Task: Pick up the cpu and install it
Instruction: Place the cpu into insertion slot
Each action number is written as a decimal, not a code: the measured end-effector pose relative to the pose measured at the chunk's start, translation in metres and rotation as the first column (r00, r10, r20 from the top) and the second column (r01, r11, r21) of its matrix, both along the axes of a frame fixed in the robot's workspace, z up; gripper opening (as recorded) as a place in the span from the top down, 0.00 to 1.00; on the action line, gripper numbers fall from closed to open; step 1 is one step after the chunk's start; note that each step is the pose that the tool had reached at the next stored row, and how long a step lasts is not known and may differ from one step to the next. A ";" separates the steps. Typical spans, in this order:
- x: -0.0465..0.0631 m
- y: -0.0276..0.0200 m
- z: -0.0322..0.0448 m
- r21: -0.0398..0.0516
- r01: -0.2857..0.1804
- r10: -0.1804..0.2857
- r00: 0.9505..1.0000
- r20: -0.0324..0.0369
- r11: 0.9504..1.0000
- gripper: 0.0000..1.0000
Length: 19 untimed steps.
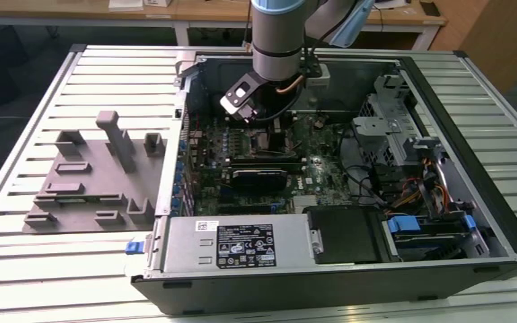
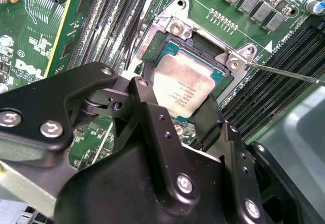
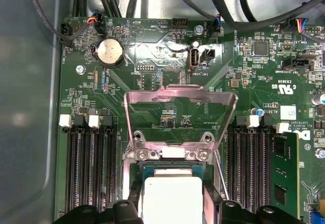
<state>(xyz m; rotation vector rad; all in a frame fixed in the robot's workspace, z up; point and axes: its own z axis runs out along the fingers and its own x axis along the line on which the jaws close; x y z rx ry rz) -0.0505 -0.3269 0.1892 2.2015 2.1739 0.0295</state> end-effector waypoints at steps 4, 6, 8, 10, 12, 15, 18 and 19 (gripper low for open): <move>0.000 -0.0001 -0.0005 0.000 0.000 0.000 1.000 0.000 1.000 0.45; 0.000 -0.0001 -0.0006 0.000 0.000 0.000 1.000 0.000 1.000 0.45; 0.000 -0.0002 -0.0006 -0.001 0.000 0.000 1.000 0.000 1.000 0.45; 0.000 0.0000 -0.0011 0.000 0.000 0.000 1.000 0.001 1.000 0.45; 0.000 0.0003 -0.0016 0.002 0.000 0.000 1.000 0.001 1.000 0.39; 0.000 0.0001 -0.0011 0.000 0.000 0.000 1.000 0.000 1.000 0.39; 0.000 0.0001 0.0008 0.001 0.000 0.000 1.000 0.000 1.000 0.39; 0.000 0.0001 0.0015 0.001 0.000 0.000 1.000 0.000 1.000 0.39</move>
